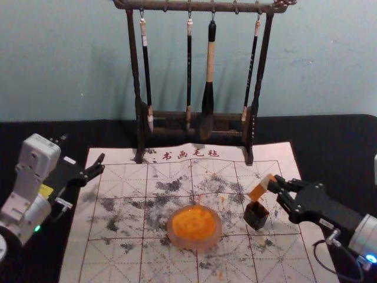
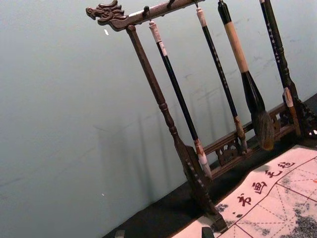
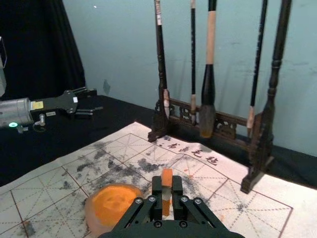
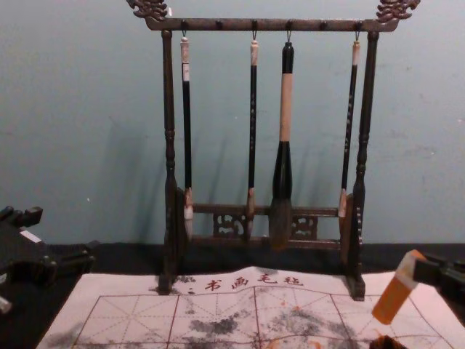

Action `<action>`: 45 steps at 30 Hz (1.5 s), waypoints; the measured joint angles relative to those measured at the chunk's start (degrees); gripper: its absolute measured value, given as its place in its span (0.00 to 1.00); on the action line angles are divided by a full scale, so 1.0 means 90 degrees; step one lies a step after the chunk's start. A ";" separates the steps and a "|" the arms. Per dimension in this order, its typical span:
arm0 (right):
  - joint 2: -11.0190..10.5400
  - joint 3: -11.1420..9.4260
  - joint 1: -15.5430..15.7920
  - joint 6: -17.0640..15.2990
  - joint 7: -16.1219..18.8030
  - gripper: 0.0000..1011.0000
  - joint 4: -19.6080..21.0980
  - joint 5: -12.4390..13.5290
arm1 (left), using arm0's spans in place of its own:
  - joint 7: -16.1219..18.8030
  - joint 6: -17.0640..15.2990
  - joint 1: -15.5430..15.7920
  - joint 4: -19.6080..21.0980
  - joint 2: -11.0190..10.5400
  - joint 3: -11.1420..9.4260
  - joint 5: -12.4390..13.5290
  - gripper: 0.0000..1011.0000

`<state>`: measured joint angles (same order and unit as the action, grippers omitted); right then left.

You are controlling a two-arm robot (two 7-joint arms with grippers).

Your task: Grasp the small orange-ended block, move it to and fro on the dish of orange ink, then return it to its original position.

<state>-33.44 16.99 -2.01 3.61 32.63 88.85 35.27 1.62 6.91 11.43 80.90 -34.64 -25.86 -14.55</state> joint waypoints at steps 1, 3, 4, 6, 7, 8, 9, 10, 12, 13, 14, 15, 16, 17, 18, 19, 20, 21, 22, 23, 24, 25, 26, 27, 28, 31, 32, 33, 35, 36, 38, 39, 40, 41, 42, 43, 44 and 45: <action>0.0006 0.0043 -0.0053 0.0003 0.0038 0.08 -0.0036 -0.0019 | 0.0000 0.0000 0.0000 0.0000 0.0000 0.0000 0.0000 0.99; 0.0016 0.0114 -0.0133 0.0008 0.0093 0.08 -0.0089 -0.0052 | 0.0000 0.0000 0.0000 0.0000 0.0000 0.0000 0.0000 0.99; 0.0022 0.0138 -0.0157 0.0008 0.0107 0.08 -0.0105 -0.0062 | 0.0000 0.0000 0.0000 0.0000 0.0000 0.0000 0.0000 0.99; 0.0037 0.0198 -0.0222 0.0008 0.0150 0.08 -0.0152 -0.0092 | 0.0000 0.0000 0.0000 0.0001 0.0000 0.0000 0.0000 0.99; 0.0055 0.0266 -0.0297 0.0006 0.0190 0.08 -0.0201 -0.0126 | 0.0000 0.0000 0.0000 0.0000 0.0000 0.0000 0.0000 0.99; 0.0064 0.0301 -0.0334 0.0002 0.0209 0.08 -0.0225 -0.0146 | 0.0000 0.0000 0.0000 0.0000 0.0000 0.0000 0.0000 0.99; 0.0073 0.0335 -0.0369 -0.0003 0.0230 0.08 -0.0247 -0.0163 | 0.0000 0.0000 0.0001 0.0000 0.0000 0.0000 0.0000 0.99; 0.0091 0.0415 -0.0446 -0.0015 0.0280 0.08 -0.0291 -0.0201 | 0.0000 0.0000 0.0000 0.0000 0.0000 0.0000 0.0000 0.99; 0.0109 0.0489 -0.0516 -0.0029 0.0324 0.08 -0.0330 -0.0240 | 0.0000 0.0000 0.0000 0.0000 0.0000 0.0000 0.0001 0.99; 0.0131 0.0568 -0.0600 -0.0047 0.0376 0.08 -0.0384 -0.0275 | 0.0000 0.0000 0.0000 0.0000 0.0000 0.0000 0.0000 0.99; 0.0140 0.0601 -0.0634 -0.0057 0.0397 0.08 -0.0406 -0.0289 | 0.0000 0.0000 0.0000 0.0000 0.0000 0.0000 0.0000 0.99; 0.0157 0.0666 -0.0697 -0.0075 0.0433 0.08 -0.0446 -0.0314 | 0.0000 0.0000 0.0000 0.0000 0.0000 0.0000 0.0000 0.99; 0.0157 0.0666 -0.0697 -0.0075 0.0433 0.08 -0.0446 -0.0314 | 0.0000 0.0000 0.0000 0.0000 0.0000 0.0000 0.0000 0.99; 0.0176 0.0736 -0.0767 -0.0100 0.0468 0.08 -0.0492 -0.0337 | 0.0000 0.0000 0.0000 0.0000 0.0000 0.0000 0.0000 0.99; 0.0186 0.0767 -0.0800 -0.0114 0.0487 0.08 -0.0513 -0.0346 | 0.0000 0.0000 0.0000 0.0000 0.0000 0.0000 0.0000 0.99; 0.0196 0.0799 -0.0836 -0.0127 0.0501 0.08 -0.0534 -0.0356 | 0.0000 0.0000 0.0000 0.0000 0.0000 0.0000 0.0000 0.99; 0.0213 0.0859 -0.0901 -0.0154 0.0531 0.08 -0.0577 -0.0376 | 0.0000 0.0000 0.0000 0.0000 0.0000 0.0000 0.0000 0.99; 0.0221 0.0890 -0.0931 -0.0168 0.0548 0.08 -0.0599 -0.0384 | 0.0000 0.0000 0.0000 0.0000 0.0000 0.0000 0.0000 0.99; 0.0229 0.0920 -0.0962 -0.0181 0.0563 0.08 -0.0623 -0.0392 | 0.0000 0.0000 0.0000 0.0000 0.0000 0.0000 0.0000 0.99; 0.0237 0.0951 -0.0992 -0.0193 0.0576 0.08 -0.0647 -0.0399 | 0.0000 0.0000 0.0000 0.0000 0.0000 0.0000 0.0000 0.99; 0.0253 0.1006 -0.1051 -0.0215 0.0608 0.08 -0.0691 -0.0409 | 0.0000 0.0000 0.0001 0.0000 0.0000 0.0000 0.0000 0.99; 0.0262 0.1032 -0.1081 -0.0224 0.0624 0.08 -0.0719 -0.0413 | 0.0000 0.0000 0.0001 0.0000 0.0000 0.0000 0.0000 0.99; 0.0277 0.1075 -0.1129 -0.0234 0.0649 0.08 -0.0759 -0.0424 | 0.0000 0.0000 0.0001 0.0000 0.0000 0.0000 0.0000 0.99; 0.0285 0.1102 -0.1157 -0.0242 0.0666 0.08 -0.0781 -0.0430 | 0.0000 0.0000 0.0000 0.0000 0.0000 0.0000 0.0000 0.99; 0.0292 0.1129 -0.1184 -0.0250 0.0680 0.08 -0.0801 -0.0434 | 0.0000 0.0000 0.0000 0.0000 0.0000 0.0000 0.0000 0.99; 0.0317 0.1227 -0.1282 -0.0286 0.0724 0.08 -0.0869 -0.0460 | 0.0000 0.0000 0.0000 0.0000 0.0000 0.0000 0.0000 0.99; 0.0327 0.1272 -0.1327 -0.0312 0.0742 0.08 -0.0901 -0.0476 | 0.0000 0.0000 0.0000 0.0000 0.0000 0.0000 0.0000 0.99; 0.0332 0.1294 -0.1352 -0.0326 0.0750 0.08 -0.0918 -0.0482 | 0.0000 0.0000 0.0001 0.0000 0.0000 0.0000 0.0000 0.99; 0.0343 0.1356 -0.1418 -0.0368 0.0774 0.08 -0.0958 -0.0496 | 0.0000 0.0000 0.0000 0.0000 0.0000 0.0000 0.0000 0.99; 0.0347 0.1382 -0.1445 -0.0384 0.0785 0.08 -0.0978 -0.0503 | 0.0000 0.0000 0.0000 0.0000 0.0000 0.0000 0.0000 0.99; 0.0351 0.1425 -0.1494 -0.0420 0.0803 0.08 -0.1006 -0.0511 | 0.0000 0.0000 0.0000 0.0000 0.0000 0.0000 0.0000 0.99; 0.0352 0.1442 -0.1513 -0.0433 0.0810 0.08 -0.1016 -0.0515 | 0.0000 0.0000 0.0000 0.0000 0.0000 0.0000 0.0000 0.99; 0.0354 0.1483 -0.1562 -0.0480 0.0840 0.08 -0.1041 -0.0519 | 0.0000 0.0000 0.0001 0.0000 0.0000 0.0000 0.0000 0.99; 0.0353 0.1515 -0.1599 -0.0519 0.0862 0.08 -0.1058 -0.0520 | 0.0000 0.0000 0.0000 0.0000 0.0000 0.0000 0.0000 0.99; 0.0353 0.1533 -0.1621 -0.0535 0.0875 0.08 -0.1071 -0.0520 | 0.0000 0.0000 0.0000 0.0000 0.0000 0.0000 0.0000 0.99; 0.0353 0.1550 -0.1644 -0.0555 0.0893 0.08 -0.1086 -0.0520 | 0.0000 0.0000 0.0000 0.0000 0.0000 0.0000 0.0000 0.99; 0.0355 0.1571 -0.1665 -0.0572 0.0909 0.08 -0.1102 -0.0519 | 0.0000 0.0000 0.0000 0.0000 0.0000 0.0000 0.0001 0.99; 0.0361 0.1617 -0.1709 -0.0602 0.0943 0.08 -0.1134 -0.0516 | 0.0000 0.0000 0.0000 0.0000 0.0000 0.0000 0.0000 0.99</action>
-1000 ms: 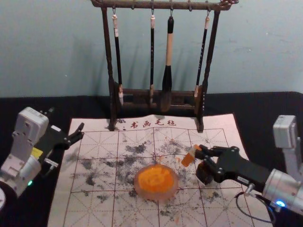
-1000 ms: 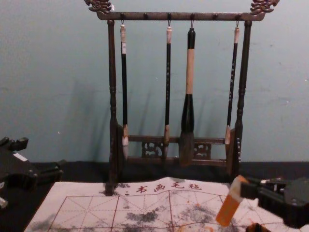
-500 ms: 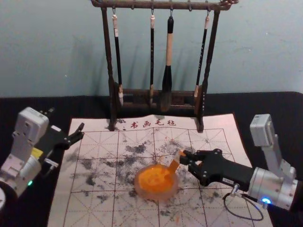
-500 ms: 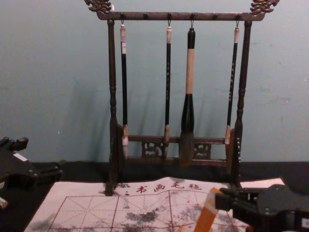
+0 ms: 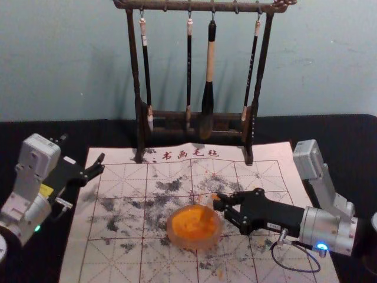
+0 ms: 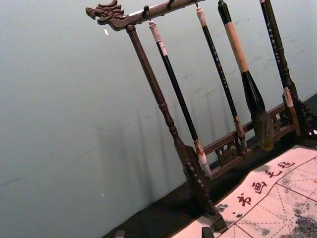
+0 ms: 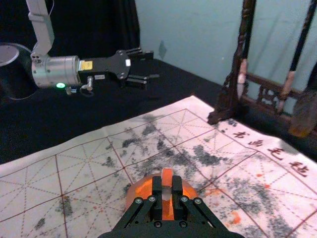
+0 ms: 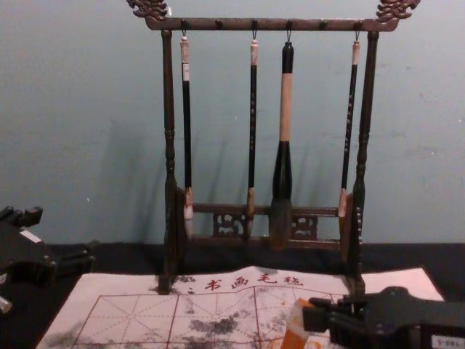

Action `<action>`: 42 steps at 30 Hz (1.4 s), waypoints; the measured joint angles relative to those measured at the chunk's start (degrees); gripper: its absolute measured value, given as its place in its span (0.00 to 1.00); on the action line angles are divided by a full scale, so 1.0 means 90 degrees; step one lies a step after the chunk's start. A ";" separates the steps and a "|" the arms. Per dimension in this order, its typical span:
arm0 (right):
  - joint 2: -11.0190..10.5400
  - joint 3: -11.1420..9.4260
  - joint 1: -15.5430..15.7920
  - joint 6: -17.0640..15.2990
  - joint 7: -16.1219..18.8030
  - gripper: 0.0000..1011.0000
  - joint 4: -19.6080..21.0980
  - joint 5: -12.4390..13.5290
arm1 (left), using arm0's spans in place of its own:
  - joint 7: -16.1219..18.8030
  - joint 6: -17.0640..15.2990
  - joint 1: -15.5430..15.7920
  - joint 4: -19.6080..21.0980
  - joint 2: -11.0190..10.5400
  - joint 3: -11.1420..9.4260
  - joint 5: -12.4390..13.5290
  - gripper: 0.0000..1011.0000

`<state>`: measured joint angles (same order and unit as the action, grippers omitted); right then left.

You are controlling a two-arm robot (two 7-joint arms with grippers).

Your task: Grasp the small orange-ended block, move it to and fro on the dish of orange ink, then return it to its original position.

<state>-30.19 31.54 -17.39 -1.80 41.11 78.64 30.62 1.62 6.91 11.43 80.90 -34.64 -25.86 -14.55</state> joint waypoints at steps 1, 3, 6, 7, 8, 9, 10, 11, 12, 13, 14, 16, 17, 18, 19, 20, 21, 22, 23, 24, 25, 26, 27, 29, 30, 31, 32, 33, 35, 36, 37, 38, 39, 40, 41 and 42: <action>0.0004 0.0023 -0.0019 -0.0012 0.0016 0.08 -0.0016 0.0001 | 0.0000 0.0000 0.0000 0.0000 0.0000 0.0000 0.0000 0.99; 0.0012 0.0063 -0.0055 -0.0027 0.0052 0.08 -0.0046 0.0003 | 0.0000 0.0000 0.0000 0.0000 0.0000 0.0000 0.0000 0.99; 0.0035 0.0145 -0.0138 -0.0051 0.0110 0.08 -0.0124 0.0007 | 0.0000 0.0000 0.0000 0.0000 0.0000 0.0000 0.0000 0.99; 0.0048 0.0181 -0.0175 -0.0058 0.0131 0.08 -0.0158 0.0006 | 0.0000 0.0000 0.0000 0.0000 0.0000 0.0000 0.0000 0.99; 0.0055 0.0199 -0.0195 -0.0061 0.0139 0.08 -0.0177 0.0005 | 0.0000 0.0000 0.0000 0.0000 0.0000 0.0000 0.0000 0.99; 0.0062 0.0217 -0.0212 -0.0063 0.0147 0.08 -0.0193 0.0002 | 0.0000 0.0000 0.0000 0.0000 0.0000 0.0000 0.0000 0.99; 0.0074 0.0254 -0.0243 -0.0066 0.0156 0.08 -0.0224 -0.0001 | 0.0000 0.0000 0.0000 0.0000 0.0000 0.0000 0.0000 0.99; 0.0080 0.0272 -0.0257 -0.0068 0.0159 0.08 -0.0236 -0.0004 | 0.0000 0.0000 0.0000 0.0000 0.0000 0.0000 0.0000 0.99; 0.0090 0.0300 -0.0282 -0.0070 0.0164 0.08 -0.0261 -0.0009 | 0.0000 0.0000 0.0000 0.0000 0.0000 0.0000 0.0000 0.99; 0.0090 0.0300 -0.0282 -0.0070 0.0164 0.08 -0.0261 -0.0009 | 0.0000 0.0000 0.0000 0.0000 0.0000 0.0000 0.0000 0.99; 0.0100 0.0327 -0.0306 -0.0071 0.0168 0.08 -0.0285 -0.0017 | 0.0000 0.0000 0.0000 0.0000 0.0000 0.0000 0.0000 0.99; 0.0105 0.0351 -0.0327 -0.0079 0.0169 0.08 -0.0303 -0.0025 | 0.0000 0.0000 0.0000 0.0000 0.0000 0.0000 0.0000 0.99; 0.0111 0.0373 -0.0350 -0.0091 0.0170 0.08 -0.0321 -0.0033 | 0.0000 0.0000 0.0000 0.0000 0.0000 0.0000 0.0000 0.99; 0.0113 0.0383 -0.0361 -0.0097 0.0170 0.08 -0.0329 -0.0039 | 0.0000 0.0000 0.0000 0.0000 0.0000 0.0000 0.0000 0.99; 0.0116 0.0394 -0.0371 -0.0101 0.0170 0.08 -0.0337 -0.0043 | 0.0000 0.0000 0.0000 0.0000 0.0000 0.0000 0.0000 0.99; 0.0120 0.0410 -0.0384 -0.0108 0.0171 0.08 -0.0353 -0.0050 | 0.0000 0.0000 0.0000 0.0000 0.0000 0.0000 0.0000 0.99; 0.0122 0.0416 -0.0389 -0.0109 0.0171 0.08 -0.0359 -0.0050 | 0.0000 0.0000 0.0000 0.0000 0.0000 0.0000 0.0000 0.99; 0.0124 0.0420 -0.0391 -0.0110 0.0171 0.08 -0.0364 -0.0050 | 0.0000 0.0000 0.0000 0.0000 0.0000 0.0000 0.0000 0.99; 0.0125 0.0422 -0.0393 -0.0111 0.0171 0.08 -0.0375 -0.0042 | 0.0000 0.0000 0.0000 0.0000 0.0000 0.0000 0.0000 0.99; 0.0125 0.0421 -0.0393 -0.0111 0.0173 0.08 -0.0379 -0.0033 | 0.0000 0.0000 0.0000 0.0000 0.0000 0.0000 0.0000 0.99; 0.0124 0.0422 -0.0393 -0.0111 0.0174 0.08 -0.0383 -0.0022 | 0.0000 0.0000 0.0000 0.0000 0.0000 0.0000 0.0000 0.99; 0.0124 0.0421 -0.0393 -0.0111 0.0175 0.08 -0.0384 -0.0018 | 0.0000 0.0000 0.0000 0.0000 0.0000 0.0000 0.0000 0.99; 0.0124 0.0421 -0.0393 -0.0111 0.0176 0.08 -0.0384 -0.0018 | 0.0000 0.0000 0.0000 0.0000 0.0000 0.0000 0.0000 0.99; 0.0123 0.0421 -0.0393 -0.0111 0.0176 0.08 -0.0384 -0.0018 | 0.0000 0.0000 0.0000 0.0000 0.0000 0.0000 0.0000 0.99; 0.0122 0.0420 -0.0393 -0.0111 0.0176 0.08 -0.0384 -0.0018 | 0.0000 0.0000 0.0000 0.0000 0.0000 0.0000 0.0000 0.99; 0.0122 0.0420 -0.0393 -0.0111 0.0176 0.08 -0.0384 -0.0018 | 0.0000 0.0000 0.0000 0.0000 0.0000 0.0000 0.0000 0.99; 0.0121 0.0420 -0.0393 -0.0111 0.0176 0.08 -0.0383 -0.0018 | 0.0000 0.0000 0.0000 0.0000 0.0000 0.0000 0.0000 0.99; 0.0122 0.0419 -0.0393 -0.0111 0.0175 0.08 -0.0383 -0.0018 | 0.0000 0.0000 0.0000 0.0000 0.0000 0.0000 0.0000 0.99; 0.0121 0.0418 -0.0392 -0.0110 0.0176 0.08 -0.0381 -0.0018 | 0.0000 0.0000 0.0000 0.0000 0.0000 0.0000 0.0000 0.99; 0.0121 0.0418 -0.0392 -0.0110 0.0176 0.08 -0.0381 -0.0018 | 0.0000 0.0000 0.0000 0.0000 0.0000 0.0000 0.0000 0.99; 0.0122 0.0418 -0.0391 -0.0109 0.0176 0.08 -0.0380 -0.0018 | 0.0000 0.0000 0.0000 0.0000 0.0000 0.0000 0.0000 0.99; 0.0121 0.0418 -0.0391 -0.0109 0.0175 0.08 -0.0379 -0.0018 | 0.0000 0.0000 0.0000 0.0000 0.0000 0.0000 0.0000 0.99; 0.0122 0.0418 -0.0391 -0.0109 0.0175 0.08 -0.0379 -0.0019 | 0.0000 0.0000 0.0000 0.0000 0.0000 0.0000 0.0000 0.99; 0.0121 0.0418 -0.0391 -0.0109 0.0175 0.08 -0.0379 -0.0019 | 0.0000 0.0000 0.0000 0.0000 0.0000 0.0000 0.0000 0.99; 0.0122 0.0418 -0.0391 -0.0109 0.0175 0.08 -0.0378 -0.0019 | 0.0000 0.0000 0.0000 0.0000 0.0000 0.0000 0.0000 0.99; 0.0121 0.0418 -0.0391 -0.0108 0.0175 0.08 -0.0378 -0.0020 | 0.0000 0.0000 0.0000 0.0000 0.0000 0.0000 0.0000 0.99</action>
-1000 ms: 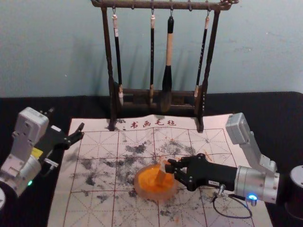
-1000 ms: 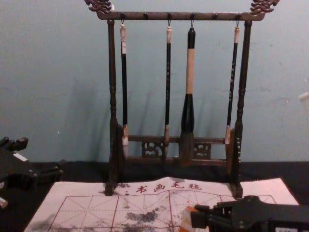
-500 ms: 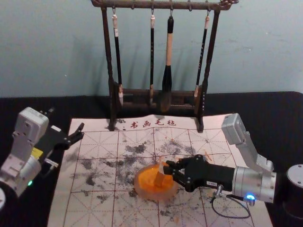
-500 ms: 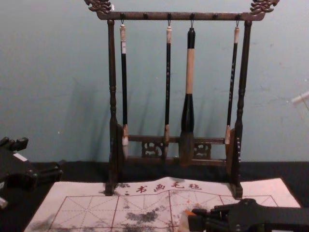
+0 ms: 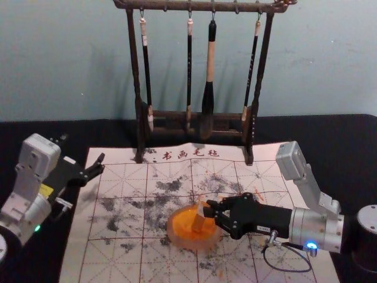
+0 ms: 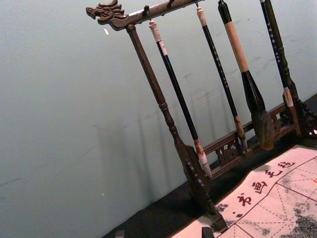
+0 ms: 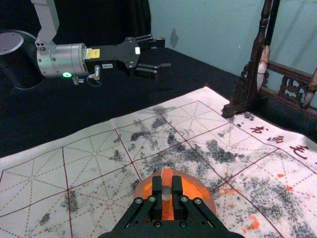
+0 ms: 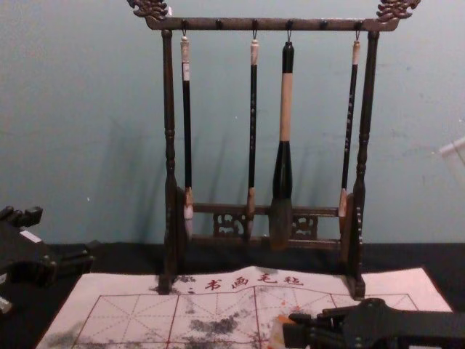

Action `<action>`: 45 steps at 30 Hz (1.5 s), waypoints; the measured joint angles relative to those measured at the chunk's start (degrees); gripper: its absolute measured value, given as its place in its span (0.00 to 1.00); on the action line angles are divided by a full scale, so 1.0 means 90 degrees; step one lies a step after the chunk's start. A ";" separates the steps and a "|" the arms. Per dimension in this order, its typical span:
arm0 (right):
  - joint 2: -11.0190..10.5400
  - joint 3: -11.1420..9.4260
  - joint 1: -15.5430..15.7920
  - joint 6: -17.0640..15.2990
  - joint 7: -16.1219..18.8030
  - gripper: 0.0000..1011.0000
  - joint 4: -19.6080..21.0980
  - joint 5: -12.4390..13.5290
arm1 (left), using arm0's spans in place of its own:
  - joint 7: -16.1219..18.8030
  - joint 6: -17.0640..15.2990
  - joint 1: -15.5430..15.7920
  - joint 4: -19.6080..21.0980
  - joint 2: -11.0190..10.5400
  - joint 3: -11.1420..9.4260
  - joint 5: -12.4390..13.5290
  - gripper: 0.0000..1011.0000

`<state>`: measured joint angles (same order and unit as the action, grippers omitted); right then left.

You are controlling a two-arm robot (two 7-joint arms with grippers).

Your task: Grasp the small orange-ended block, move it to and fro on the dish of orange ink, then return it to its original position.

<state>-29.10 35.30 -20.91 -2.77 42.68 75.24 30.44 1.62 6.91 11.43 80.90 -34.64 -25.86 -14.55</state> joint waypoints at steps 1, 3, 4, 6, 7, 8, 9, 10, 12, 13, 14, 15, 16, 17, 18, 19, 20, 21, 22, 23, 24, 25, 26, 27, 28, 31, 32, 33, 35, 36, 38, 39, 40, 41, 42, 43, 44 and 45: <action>0.0000 0.0000 0.0000 0.0000 0.0000 0.08 0.0000 0.0000 | 0.0000 0.0000 0.0000 0.0000 0.0000 0.0000 0.0000 0.99; 0.0000 0.0000 0.0000 0.0001 -0.0001 0.08 0.0001 -0.0001 | 0.0000 0.0000 0.0000 0.0000 0.0000 0.0000 0.0000 0.99; 0.0000 0.0000 0.0000 0.0001 -0.0001 0.08 0.0002 -0.0001 | 0.0000 0.0000 0.0000 0.0000 0.0000 0.0000 0.0000 0.99; -0.0002 0.0002 0.0000 0.0002 0.0000 0.08 0.0001 -0.0001 | 0.0000 0.0000 0.0000 0.0000 0.0000 0.0000 0.0000 0.99; -0.0004 0.0013 -0.0002 0.0002 -0.0001 0.08 0.0002 -0.0004 | 0.0000 0.0000 0.0000 0.0000 0.0000 0.0000 0.0000 0.99; -0.0003 0.0022 -0.0005 0.0001 -0.0001 0.08 0.0002 -0.0006 | 0.0000 0.0000 0.0000 0.0000 0.0000 0.0000 0.0000 0.99; -0.0003 0.0031 -0.0009 0.0000 -0.0001 0.08 0.0002 -0.0009 | 0.0000 0.0000 0.0000 0.0000 0.0000 0.0000 0.0000 0.99; 0.0001 0.0053 -0.0021 -0.0001 0.0001 0.08 0.0002 -0.0017 | 0.0000 0.0000 0.0000 0.0000 0.0000 0.0000 0.0000 0.99; 0.0017 0.0082 -0.0046 -0.0002 0.0005 0.08 -0.0005 -0.0025 | 0.0000 0.0000 0.0000 0.0000 0.0000 0.0000 0.0000 0.99; 0.0026 0.0091 -0.0055 -0.0003 0.0006 0.08 -0.0011 -0.0028 | 0.0000 0.0000 0.0000 0.0000 0.0000 0.0000 0.0000 0.99; 0.0034 0.0099 -0.0063 -0.0002 0.0006 0.08 -0.0016 -0.0032 | 0.0000 0.0000 0.0000 0.0000 0.0000 0.0000 0.0000 0.99; 0.0042 0.0106 -0.0071 -0.0002 0.0007 0.08 -0.0021 -0.0039 | 0.0000 0.0000 0.0000 0.0000 0.0000 0.0000 0.0000 0.99; 0.0055 0.0122 -0.0090 -0.0002 0.0007 0.08 -0.0028 -0.0051 | 0.0000 0.0000 0.0000 0.0000 0.0000 0.0000 0.0000 0.99; 0.0055 0.0122 -0.0090 -0.0002 0.0007 0.08 -0.0028 -0.0051 | 0.0000 0.0000 0.0000 0.0000 0.0000 0.0000 0.0000 0.99; 0.0074 0.0136 -0.0106 -0.0002 0.0007 0.08 -0.0040 -0.0060 | 0.0000 0.0000 0.0000 0.0000 0.0000 0.0000 0.0000 0.99; 0.0081 0.0143 -0.0115 -0.0002 0.0006 0.08 -0.0048 -0.0065 | 0.0000 0.0000 0.0000 0.0000 0.0000 0.0000 0.0000 0.99; 0.0097 0.0153 -0.0131 -0.0002 0.0003 0.08 -0.0062 -0.0074 | 0.0000 0.0000 0.0000 0.0000 0.0000 0.0000 0.0000 0.99; 0.0105 0.0157 -0.0138 -0.0002 0.0000 0.08 -0.0071 -0.0077 | 0.0000 0.0000 0.0000 0.0000 0.0000 0.0000 0.0000 0.99; 0.0123 0.0168 -0.0153 -0.0001 -0.0004 0.08 -0.0092 -0.0088 | 0.0000 0.0000 0.0000 0.0000 0.0000 0.0000 0.0000 0.99; 0.0130 0.0171 -0.0158 0.0000 -0.0008 0.08 -0.0101 -0.0093 | 0.0000 0.0000 0.0000 0.0000 0.0000 0.0000 0.0000 0.99; 0.0136 0.0173 -0.0165 0.0001 -0.0013 0.08 -0.0112 -0.0097 | 0.0000 0.0000 0.0000 0.0000 0.0000 0.0000 0.0000 0.99; 0.0144 0.0175 -0.0171 0.0002 -0.0019 0.08 -0.0123 -0.0101 | 0.0000 0.0000 0.0000 0.0000 0.0000 0.0000 0.0000 0.99; 0.0162 0.0179 -0.0185 0.0002 -0.0027 0.08 -0.0143 -0.0108 | 0.0000 0.0000 0.0000 0.0000 0.0000 0.0000 0.0000 0.99; 0.0162 0.0179 -0.0185 0.0002 -0.0027 0.08 -0.0143 -0.0108 | 0.0000 0.0000 0.0000 0.0000 0.0000 0.0000 0.0000 0.99; 0.0183 0.0183 -0.0209 0.0002 -0.0044 0.08 -0.0176 -0.0122 | 0.0000 0.0000 0.0000 0.0000 0.0000 0.0000 0.0000 0.99; 0.0208 0.0187 -0.0236 -0.0002 -0.0072 0.08 -0.0218 -0.0137 | 0.0000 0.0000 0.0000 0.0000 0.0000 0.0000 0.0000 0.99; 0.0216 0.0187 -0.0244 -0.0005 -0.0079 0.08 -0.0231 -0.0143 | 0.0000 0.0000 0.0000 0.0000 0.0000 0.0000 0.0000 0.99; 0.0235 0.0187 -0.0263 -0.0015 -0.0098 0.08 -0.0259 -0.0148 | 0.0000 0.0000 0.0000 0.0000 0.0000 0.0000 0.0000 0.99; 0.0252 0.0185 -0.0282 -0.0022 -0.0119 0.08 -0.0288 -0.0151 | 0.0000 0.0000 0.0000 0.0000 0.0000 0.0000 0.0000 0.99; 0.0268 0.0179 -0.0297 -0.0032 -0.0134 0.08 -0.0315 -0.0153 | 0.0000 0.0000 0.0000 0.0000 0.0000 0.0000 0.0000 0.99; 0.0280 0.0171 -0.0310 -0.0038 -0.0152 0.08 -0.0338 -0.0157 | 0.0000 0.0000 0.0000 0.0000 0.0000 0.0000 0.0000 0.99; 0.0290 0.0158 -0.0321 -0.0044 -0.0171 0.08 -0.0362 -0.0161 | 0.0000 0.0000 0.0000 0.0000 0.0000 0.0000 0.0000 0.99; 0.0294 0.0150 -0.0326 -0.0048 -0.0179 0.08 -0.0372 -0.0164 | 0.0000 0.0000 0.0000 0.0000 0.0000 0.0000 0.0000 0.99; 0.0298 0.0145 -0.0331 -0.0052 -0.0188 0.08 -0.0381 -0.0165 | 0.0000 0.0000 0.0000 0.0000 0.0000 0.0000 0.0000 0.99; 0.0300 0.0128 -0.0334 -0.0061 -0.0209 0.08 -0.0394 -0.0167 | 0.0000 0.0000 0.0000 0.0000 0.0000 0.0000 0.0000 0.99; 0.0300 0.0121 -0.0335 -0.0067 -0.0218 0.08 -0.0395 -0.0168 | 0.0000 0.0000 0.0000 0.0000 0.0000 0.0000 0.0000 0.99; 0.0300 0.0106 -0.0335 -0.0083 -0.0231 0.08 -0.0396 -0.0169 | 0.0000 0.0000 0.0000 0.0000 0.0000 0.0000 0.0000 0.99; 0.0298 0.0099 -0.0335 -0.0090 -0.0236 0.08 -0.0396 -0.0171 | 0.0000 0.0000 0.0000 0.0000 0.0000 0.0000 0.0000 0.99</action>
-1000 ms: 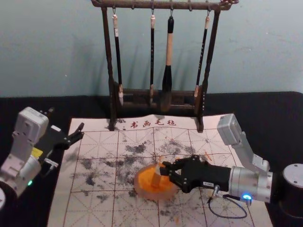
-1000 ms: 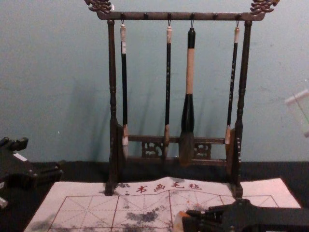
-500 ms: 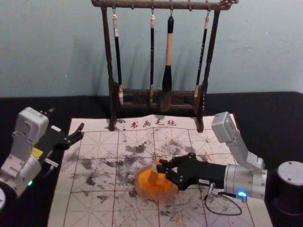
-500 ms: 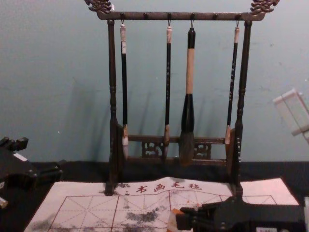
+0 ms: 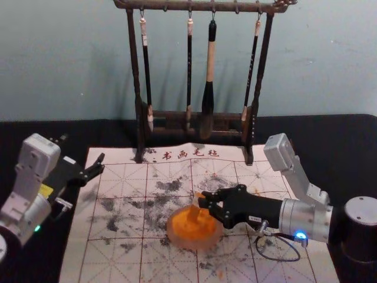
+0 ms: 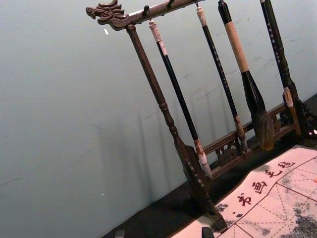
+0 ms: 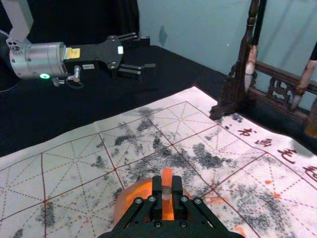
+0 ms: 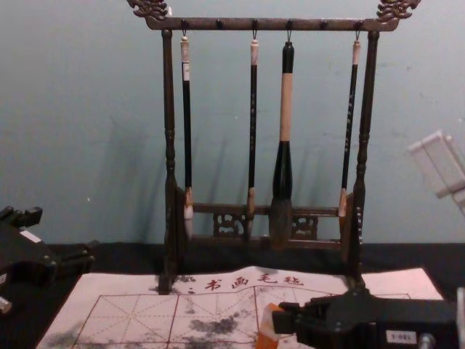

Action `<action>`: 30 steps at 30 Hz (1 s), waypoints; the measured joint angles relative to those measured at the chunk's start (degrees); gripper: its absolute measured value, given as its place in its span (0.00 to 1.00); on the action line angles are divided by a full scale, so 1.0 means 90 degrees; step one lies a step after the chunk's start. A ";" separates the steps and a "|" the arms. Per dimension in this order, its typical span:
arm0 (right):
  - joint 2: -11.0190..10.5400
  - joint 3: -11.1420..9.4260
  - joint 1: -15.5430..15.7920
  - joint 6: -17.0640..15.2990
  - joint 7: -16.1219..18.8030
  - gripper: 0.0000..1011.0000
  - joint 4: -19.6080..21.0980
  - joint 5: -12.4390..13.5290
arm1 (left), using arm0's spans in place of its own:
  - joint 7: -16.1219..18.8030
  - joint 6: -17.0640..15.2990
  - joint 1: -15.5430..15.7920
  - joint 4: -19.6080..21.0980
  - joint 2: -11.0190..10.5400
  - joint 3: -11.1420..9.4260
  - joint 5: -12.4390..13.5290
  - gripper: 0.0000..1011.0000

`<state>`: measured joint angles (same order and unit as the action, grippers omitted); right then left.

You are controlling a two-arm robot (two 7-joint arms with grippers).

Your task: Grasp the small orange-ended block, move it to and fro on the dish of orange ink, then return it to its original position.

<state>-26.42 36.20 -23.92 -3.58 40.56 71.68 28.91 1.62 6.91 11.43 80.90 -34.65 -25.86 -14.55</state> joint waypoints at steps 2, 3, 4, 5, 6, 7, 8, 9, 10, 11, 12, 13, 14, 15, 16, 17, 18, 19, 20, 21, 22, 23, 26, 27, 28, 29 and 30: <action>-0.0007 -0.0015 0.0002 -0.0009 -0.0013 0.08 0.0004 -0.0003 | 0.0000 0.0000 0.0000 0.0000 0.0000 0.0000 0.0000 0.99; -0.0019 -0.0031 0.0013 -0.0019 -0.0022 0.08 0.0019 -0.0005 | 0.0000 0.0000 0.0000 0.0000 0.0000 0.0000 0.0000 0.99; -0.0024 -0.0039 0.0021 -0.0023 -0.0027 0.08 0.0030 -0.0005 | 0.0000 0.0000 0.0000 0.0000 0.0000 0.0000 0.0000 0.99; -0.0033 -0.0047 0.0030 -0.0028 -0.0029 0.08 0.0044 -0.0005 | 0.0000 0.0000 0.0000 0.0000 0.0000 0.0000 0.0000 0.99; -0.0046 -0.0057 0.0041 -0.0033 -0.0033 0.08 0.0064 -0.0004 | 0.0000 0.0000 0.0000 0.0000 0.0000 0.0000 0.0000 0.99; -0.0074 -0.0075 0.0067 -0.0048 -0.0041 0.08 0.0112 0.0000 | 0.0000 0.0000 0.0000 0.0000 0.0000 0.0000 0.0000 0.99; -0.0086 -0.0079 0.0079 -0.0055 -0.0044 0.08 0.0132 0.0002 | 0.0000 0.0000 0.0000 0.0000 0.0000 0.0000 0.0000 0.99; -0.0100 -0.0085 0.0093 -0.0063 -0.0049 0.08 0.0157 0.0005 | 0.0000 0.0000 0.0000 0.0000 0.0000 0.0000 0.0000 0.99; -0.0130 -0.0100 0.0126 -0.0077 -0.0066 0.08 0.0217 0.0015 | 0.0000 0.0000 0.0000 0.0000 0.0000 0.0000 0.0000 0.99; -0.0145 -0.0107 0.0143 -0.0084 -0.0074 0.08 0.0248 0.0020 | 0.0000 0.0000 0.0000 0.0000 0.0000 0.0000 0.0000 0.99; -0.0161 -0.0115 0.0161 -0.0091 -0.0082 0.08 0.0278 0.0025 | 0.0000 0.0000 0.0000 0.0000 0.0000 0.0000 0.0000 0.99; -0.0193 -0.0129 0.0198 -0.0108 -0.0095 0.08 0.0336 0.0036 | 0.0000 0.0000 0.0000 0.0000 0.0000 0.0000 0.0000 0.99; -0.0210 -0.0136 0.0217 -0.0117 -0.0102 0.08 0.0367 0.0042 | 0.0000 0.0000 0.0000 0.0000 0.0000 0.0000 0.0000 0.99; -0.0227 -0.0143 0.0236 -0.0125 -0.0111 0.08 0.0394 0.0048 | 0.0000 0.0000 0.0000 0.0000 0.0000 0.0000 0.0000 0.99; -0.0263 -0.0156 0.0277 -0.0138 -0.0126 0.08 0.0446 0.0060 | 0.0000 0.0000 0.0000 0.0000 0.0000 0.0000 0.0000 0.99; -0.0280 -0.0163 0.0296 -0.0148 -0.0131 0.08 0.0475 0.0067 | 0.0000 0.0000 0.0000 0.0000 0.0000 0.0000 0.0000 0.99; -0.0296 -0.0169 0.0315 -0.0157 -0.0138 0.08 0.0501 0.0074 | 0.0000 0.0000 0.0000 0.0000 0.0000 0.0000 0.0000 0.99; -0.0326 -0.0180 0.0350 -0.0171 -0.0148 0.08 0.0551 0.0084 | 0.0000 0.0000 0.0000 0.0000 0.0000 0.0000 0.0000 0.99; -0.0340 -0.0185 0.0369 -0.0179 -0.0156 0.08 0.0577 0.0090 | 0.0000 0.0000 0.0000 0.0000 0.0000 0.0000 0.0000 0.99; -0.0368 -0.0198 0.0406 -0.0194 -0.0170 0.08 0.0624 0.0102 | 0.0000 0.0000 0.0000 0.0000 0.0000 0.0000 0.0000 0.99; -0.0368 -0.0198 0.0406 -0.0194 -0.0170 0.08 0.0624 0.0102 | 0.0000 0.0000 0.0000 0.0000 0.0000 0.0000 0.0000 0.99; -0.0393 -0.0206 0.0440 -0.0204 -0.0178 0.08 0.0663 0.0115 | 0.0000 0.0000 0.0000 0.0000 0.0000 0.0000 0.0000 0.99; -0.0423 -0.0220 0.0483 -0.0208 -0.0184 0.08 0.0718 0.0137 | 0.0000 0.0000 0.0000 0.0000 0.0000 0.0000 0.0000 0.99; -0.0439 -0.0223 0.0508 -0.0208 -0.0185 0.08 0.0749 0.0147 | 0.0000 0.0000 0.0000 0.0000 0.0000 0.0000 0.0000 0.99; -0.0443 -0.0224 0.0518 -0.0208 -0.0185 0.08 0.0762 0.0152 | 0.0000 0.0000 0.0000 0.0000 0.0000 0.0000 0.0000 0.99; -0.0446 -0.0224 0.0528 -0.0207 -0.0185 0.08 0.0773 0.0157 | 0.0000 0.0000 0.0000 0.0000 0.0000 0.0000 0.0000 0.99; -0.0450 -0.0224 0.0545 -0.0204 -0.0184 0.08 0.0794 0.0167 | 0.0000 0.0000 0.0000 0.0000 0.0000 0.0000 0.0000 0.99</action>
<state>-30.47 34.18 -19.02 -5.41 38.90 78.83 30.41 1.62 6.91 11.43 80.90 -34.64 -25.86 -14.55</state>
